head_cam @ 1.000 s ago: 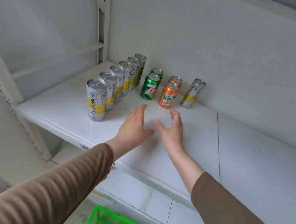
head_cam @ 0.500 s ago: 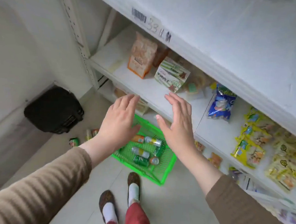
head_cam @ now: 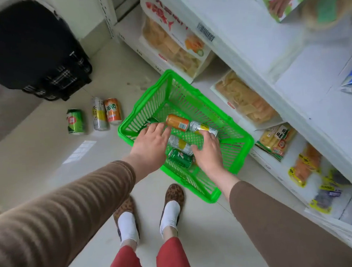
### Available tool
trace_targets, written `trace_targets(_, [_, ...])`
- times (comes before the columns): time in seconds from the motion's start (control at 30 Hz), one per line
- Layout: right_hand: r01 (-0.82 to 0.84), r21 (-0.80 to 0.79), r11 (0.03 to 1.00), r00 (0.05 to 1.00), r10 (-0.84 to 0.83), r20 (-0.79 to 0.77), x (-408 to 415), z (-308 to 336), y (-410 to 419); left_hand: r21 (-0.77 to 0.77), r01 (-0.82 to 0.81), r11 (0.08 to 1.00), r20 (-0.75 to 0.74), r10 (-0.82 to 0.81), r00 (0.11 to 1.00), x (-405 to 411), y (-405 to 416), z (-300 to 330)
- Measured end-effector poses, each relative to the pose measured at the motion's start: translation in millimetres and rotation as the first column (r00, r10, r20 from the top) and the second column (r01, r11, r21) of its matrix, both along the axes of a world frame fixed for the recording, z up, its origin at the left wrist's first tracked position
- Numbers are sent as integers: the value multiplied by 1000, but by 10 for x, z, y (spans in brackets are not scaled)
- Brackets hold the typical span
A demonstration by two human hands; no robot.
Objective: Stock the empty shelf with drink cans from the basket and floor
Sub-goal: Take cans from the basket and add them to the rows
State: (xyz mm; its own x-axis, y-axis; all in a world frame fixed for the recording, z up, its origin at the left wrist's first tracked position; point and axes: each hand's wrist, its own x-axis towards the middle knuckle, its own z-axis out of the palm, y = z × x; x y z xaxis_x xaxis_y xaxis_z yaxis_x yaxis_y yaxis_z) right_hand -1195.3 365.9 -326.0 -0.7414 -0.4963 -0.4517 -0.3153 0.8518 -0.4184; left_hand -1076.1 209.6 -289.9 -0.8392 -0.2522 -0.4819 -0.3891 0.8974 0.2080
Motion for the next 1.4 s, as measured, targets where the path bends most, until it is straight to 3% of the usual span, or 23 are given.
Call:
trace_targets(0.2, [-176, 211, 961, 980, 150, 133, -62, -1298, -1, -23, 64, 998, 142, -60, 988, -109, 62, -974])
trace_targets(0.33, [-259, 303, 917, 962, 215, 171, -150, -1847, -9, 14, -2, 1000, 196, -1, 981, -180, -29, -1370])
trace_targets(0.53, [-336, 424, 841, 942, 305, 141, -248, -2395, 5, 38, -26, 999, 209, 18, 978, -283, -116, -1713])
trace_targets(0.73, [-248, 399, 883, 969, 219, 118, -334, -2430, -78, 66, -68, 995, 185, 55, 981, -344, -122, -1734])
trace_targets(0.9, [-29, 184, 982, 989, 2, 147, -346, -1622, -124, 82, -152, 985, 168, 137, 976, -296, -107, -1220])
trace_targets(1.13, [47, -119, 992, 999, -45, 16, -325, 739, -462, 81, -224, 971, -10, 226, 974, -299, -251, 563])
trace_targets(1.27, [139, -404, 904, 990, -121, 69, -253, 2329, -611, 96, -253, 963, -164, 266, 950, -340, -414, 1959])
trace_targets(1.4, [173, -691, 702, 985, -112, 132, -218, 3713, -636, 95, -222, 970, -338, 241, 910, -390, -516, 3293])
